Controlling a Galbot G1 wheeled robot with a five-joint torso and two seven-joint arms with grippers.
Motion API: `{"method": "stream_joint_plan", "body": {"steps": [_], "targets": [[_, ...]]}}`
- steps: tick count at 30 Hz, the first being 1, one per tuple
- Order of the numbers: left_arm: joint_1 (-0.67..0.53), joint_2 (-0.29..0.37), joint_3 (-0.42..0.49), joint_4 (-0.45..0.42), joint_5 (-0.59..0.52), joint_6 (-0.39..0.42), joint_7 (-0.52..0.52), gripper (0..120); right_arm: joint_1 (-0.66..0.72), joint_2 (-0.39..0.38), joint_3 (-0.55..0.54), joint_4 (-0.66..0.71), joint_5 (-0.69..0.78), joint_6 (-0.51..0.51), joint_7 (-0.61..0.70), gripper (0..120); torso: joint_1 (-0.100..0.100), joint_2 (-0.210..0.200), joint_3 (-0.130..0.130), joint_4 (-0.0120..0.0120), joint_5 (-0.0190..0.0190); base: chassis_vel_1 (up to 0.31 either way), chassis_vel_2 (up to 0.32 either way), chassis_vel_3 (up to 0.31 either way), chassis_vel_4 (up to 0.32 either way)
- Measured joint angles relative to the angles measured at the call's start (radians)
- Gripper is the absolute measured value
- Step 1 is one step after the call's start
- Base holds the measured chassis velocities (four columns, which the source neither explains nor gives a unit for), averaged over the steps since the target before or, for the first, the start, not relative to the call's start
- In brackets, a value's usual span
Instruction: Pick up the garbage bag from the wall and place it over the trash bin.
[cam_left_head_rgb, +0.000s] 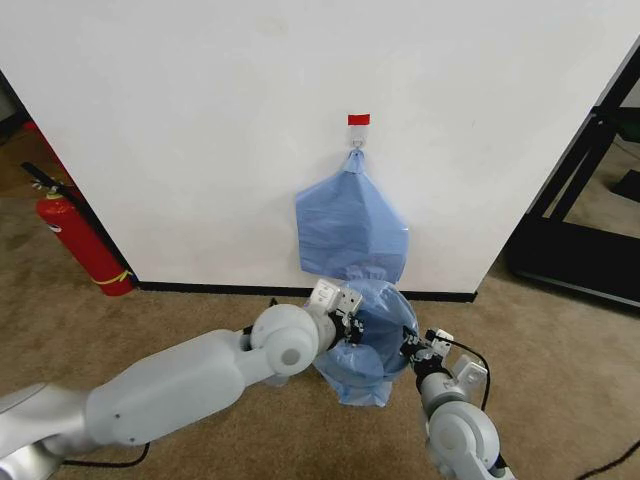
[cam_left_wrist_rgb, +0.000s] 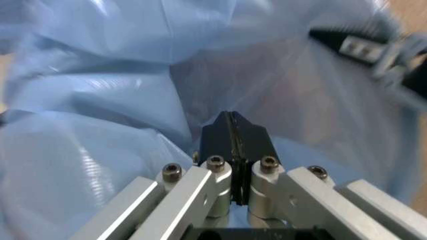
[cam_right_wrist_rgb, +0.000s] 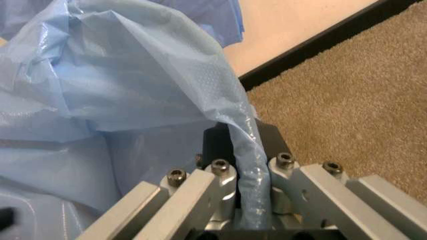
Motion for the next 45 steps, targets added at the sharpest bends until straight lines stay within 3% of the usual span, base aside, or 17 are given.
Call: {"method": "stream_joint_plan", "body": {"steps": [13, 19, 24, 28, 36, 42, 45], "targets": [[-0.088, -0.161, 0.181, 0.232, 0.081, 0.001, 0.054, 0, -0.018, -0.026, -0.002, 0.027, 0.002, 0.000, -0.001, 0, 0.000, 0.000, 0.000, -0.0003, -0.0001, 0.000, 0.000, 0.000, 0.000], [-0.090, -0.179, 0.189, 0.308, 0.128, 0.000, 0.077, 0, -0.027, -0.040, -0.008, 0.044, 0.002, 0.000, -0.002, 0, 0.000, 0.000, 0.000, -0.0001, -0.0001, 0.000, 0.000, 0.000, 0.000], [-0.099, -0.183, 0.201, 0.327, 0.133, -0.001, 0.083, 0, -0.029, -0.051, -0.007, 0.044, 0.006, 0.000, -0.003, 0, 0.000, 0.000, 0.000, 0.0001, 0.0000, 0.000, 0.000, 0.000, 0.000], [-0.082, -0.251, 0.229, 0.384, 0.158, -0.001, 0.094, 0, -0.044, -0.046, -0.009, 0.071, 0.010, 0.000, -0.003, 0, 0.000, 0.000, 0.000, -0.0003, -0.0004, 0.000, 0.000, 0.000, 0.000], [-0.077, -0.296, 0.245, 0.464, 0.253, -0.004, 0.155, 0, -0.068, -0.045, -0.012, 0.104, 0.017, -0.001, -0.003, 0, 0.000, 0.000, 0.000, -0.0001, -0.0002, 0.000, 0.000, 0.000, 0.000], [-0.056, -0.304, 0.236, 0.493, 0.260, -0.010, 0.159, 0, -0.068, -0.041, -0.013, 0.105, 0.018, -0.002, -0.003, 0, 0.000, 0.000, 0.000, -0.0001, -0.0002, 0.000, 0.000, 0.000, 0.000], [-0.045, -0.281, 0.228, 0.466, 0.258, -0.011, 0.154, 0, -0.063, -0.041, -0.014, 0.103, 0.019, -0.002, -0.003, 0, 0.000, 0.000, 0.000, -0.0001, -0.0002, 0.000, 0.000, 0.000, 0.000]]}}
